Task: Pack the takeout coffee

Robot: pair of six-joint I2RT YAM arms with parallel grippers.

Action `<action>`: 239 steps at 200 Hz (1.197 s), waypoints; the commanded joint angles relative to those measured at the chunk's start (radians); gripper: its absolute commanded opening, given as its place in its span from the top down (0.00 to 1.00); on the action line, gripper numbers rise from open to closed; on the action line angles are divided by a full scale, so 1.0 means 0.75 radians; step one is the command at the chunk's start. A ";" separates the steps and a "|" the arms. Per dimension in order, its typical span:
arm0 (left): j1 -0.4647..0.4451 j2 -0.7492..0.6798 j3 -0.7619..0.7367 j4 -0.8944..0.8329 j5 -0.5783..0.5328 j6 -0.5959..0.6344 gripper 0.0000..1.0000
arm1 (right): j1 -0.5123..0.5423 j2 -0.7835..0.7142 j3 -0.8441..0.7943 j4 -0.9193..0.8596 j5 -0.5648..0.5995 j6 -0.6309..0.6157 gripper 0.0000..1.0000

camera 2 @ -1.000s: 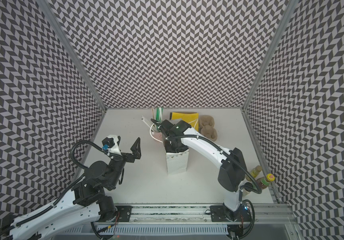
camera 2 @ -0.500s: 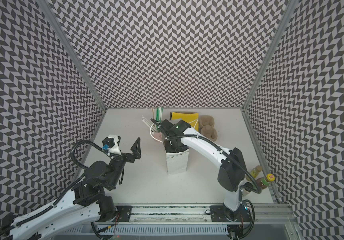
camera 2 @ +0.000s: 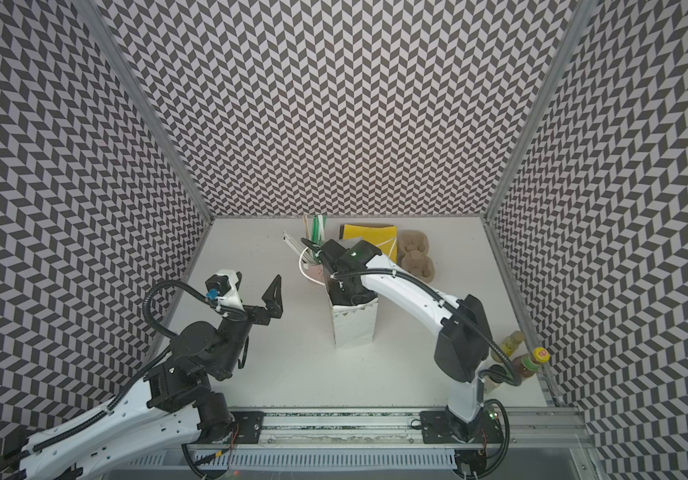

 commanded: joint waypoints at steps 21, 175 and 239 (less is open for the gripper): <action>0.005 0.001 0.035 0.003 -0.002 0.007 0.00 | -0.010 0.077 -0.030 0.007 0.057 -0.012 0.25; 0.005 0.008 0.032 0.002 0.000 0.009 0.00 | -0.011 0.060 0.048 0.007 0.053 -0.019 0.04; 0.005 0.014 0.034 0.002 0.000 0.012 0.00 | -0.022 0.039 0.053 0.007 0.053 -0.015 0.01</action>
